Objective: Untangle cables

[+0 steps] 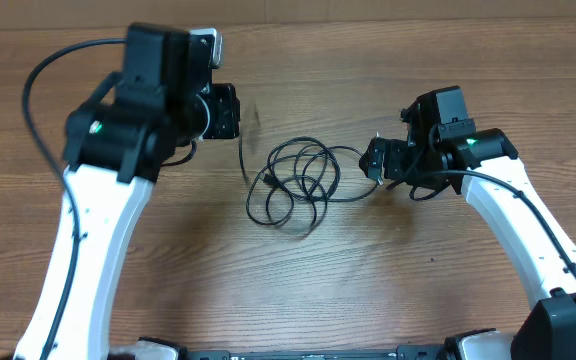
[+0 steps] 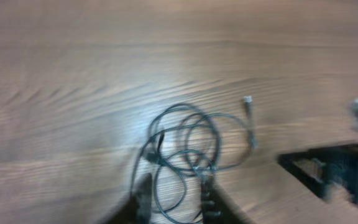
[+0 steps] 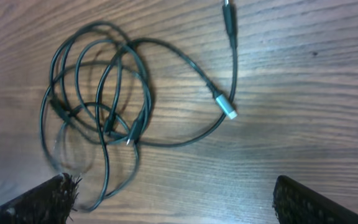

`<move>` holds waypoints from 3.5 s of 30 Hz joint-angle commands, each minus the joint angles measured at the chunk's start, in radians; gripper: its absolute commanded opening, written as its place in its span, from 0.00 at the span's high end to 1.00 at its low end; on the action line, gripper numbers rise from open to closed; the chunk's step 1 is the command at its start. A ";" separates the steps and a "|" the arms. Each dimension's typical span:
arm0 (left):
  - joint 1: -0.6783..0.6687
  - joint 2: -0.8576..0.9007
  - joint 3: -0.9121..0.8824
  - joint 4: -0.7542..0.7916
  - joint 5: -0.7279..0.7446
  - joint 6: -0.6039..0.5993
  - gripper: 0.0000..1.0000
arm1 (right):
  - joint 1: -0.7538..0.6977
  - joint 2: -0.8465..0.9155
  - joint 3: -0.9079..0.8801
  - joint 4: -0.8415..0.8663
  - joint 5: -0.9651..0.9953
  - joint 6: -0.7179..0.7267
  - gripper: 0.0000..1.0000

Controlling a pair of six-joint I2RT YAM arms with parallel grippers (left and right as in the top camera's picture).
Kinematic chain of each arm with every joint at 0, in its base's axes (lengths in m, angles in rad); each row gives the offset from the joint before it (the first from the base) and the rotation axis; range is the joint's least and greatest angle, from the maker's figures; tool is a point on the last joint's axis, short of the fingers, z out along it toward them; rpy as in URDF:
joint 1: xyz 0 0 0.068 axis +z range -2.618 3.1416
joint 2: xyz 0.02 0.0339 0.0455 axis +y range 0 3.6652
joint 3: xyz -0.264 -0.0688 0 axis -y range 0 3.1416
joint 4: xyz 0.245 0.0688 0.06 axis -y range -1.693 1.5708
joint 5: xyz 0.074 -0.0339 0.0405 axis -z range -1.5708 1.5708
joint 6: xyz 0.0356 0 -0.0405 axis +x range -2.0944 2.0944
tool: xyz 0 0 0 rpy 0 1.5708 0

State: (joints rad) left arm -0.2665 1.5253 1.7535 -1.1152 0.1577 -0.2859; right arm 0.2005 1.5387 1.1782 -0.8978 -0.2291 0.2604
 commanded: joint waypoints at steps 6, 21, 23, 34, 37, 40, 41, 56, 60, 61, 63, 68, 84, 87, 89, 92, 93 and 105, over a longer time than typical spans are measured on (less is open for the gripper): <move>-0.016 0.161 0.016 -0.045 0.045 -0.010 0.34 | -0.064 0.000 0.018 -0.026 -0.035 -0.034 0.00; -0.159 0.468 0.016 0.019 0.053 0.002 0.35 | -0.100 -0.002 0.022 -0.074 -0.034 -0.054 0.00; -0.174 0.507 0.016 0.036 0.052 0.002 0.36 | -0.101 -0.002 0.022 -0.080 -0.033 -0.053 0.00; -0.225 0.696 0.016 0.157 0.052 0.003 0.44 | -0.175 -0.003 0.023 -0.122 -0.035 -0.052 0.00; -0.232 0.730 0.016 0.177 0.052 0.002 0.45 | -0.192 -0.003 0.023 -0.134 -0.035 -0.053 0.00; -0.232 0.755 0.016 0.183 0.052 0.002 0.58 | -0.196 -0.003 0.023 -0.138 -0.034 -0.053 0.00; -0.232 0.756 0.016 0.182 0.053 0.002 0.69 | -0.196 -0.003 0.023 -0.138 -0.035 -0.053 0.00; -0.231 0.441 0.423 -0.032 0.074 0.063 0.96 | -0.196 -0.013 0.074 -0.156 -0.043 -0.072 0.00; -0.232 0.335 0.521 -0.026 0.072 0.062 0.96 | -0.196 -0.052 0.158 -0.164 -0.042 -0.084 0.00; -0.231 0.313 0.531 -0.024 0.072 0.062 0.96 | -0.196 -0.066 0.179 -0.165 -0.043 -0.084 0.00; -0.232 0.275 0.534 -0.022 0.072 0.062 0.96 | -0.195 -0.090 0.208 -0.165 -0.043 -0.084 0.00; -0.232 0.232 0.534 -0.019 0.201 0.063 0.96 | -0.194 -0.152 0.228 -0.159 -0.110 -0.140 0.00; -0.232 0.229 0.534 0.013 0.229 0.062 0.96 | -0.155 -0.230 0.229 -0.098 -0.499 -0.321 0.00; -0.232 0.229 0.534 0.005 0.230 0.062 0.96 | -0.115 -0.230 0.229 -0.060 -0.499 -0.321 0.00; -0.232 0.228 0.534 0.000 0.238 0.061 0.96 | -0.092 -0.230 0.229 -0.029 -0.497 -0.321 0.00; -0.232 0.229 0.534 -0.004 0.262 0.062 0.96 | -0.064 -0.229 0.229 0.018 -0.441 -0.313 0.02; -0.232 0.228 0.534 -0.003 0.275 0.062 0.96 | -0.059 -0.229 0.229 0.026 -0.400 -0.313 0.04; -0.230 0.219 0.534 -0.095 0.302 0.085 0.96 | -0.053 -0.146 0.228 -0.037 0.283 0.058 0.21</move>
State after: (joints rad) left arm -0.4915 1.7622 2.2894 -1.1809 0.4347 -0.2432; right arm 0.1467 1.3701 1.3804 -0.9215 -0.2646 0.1417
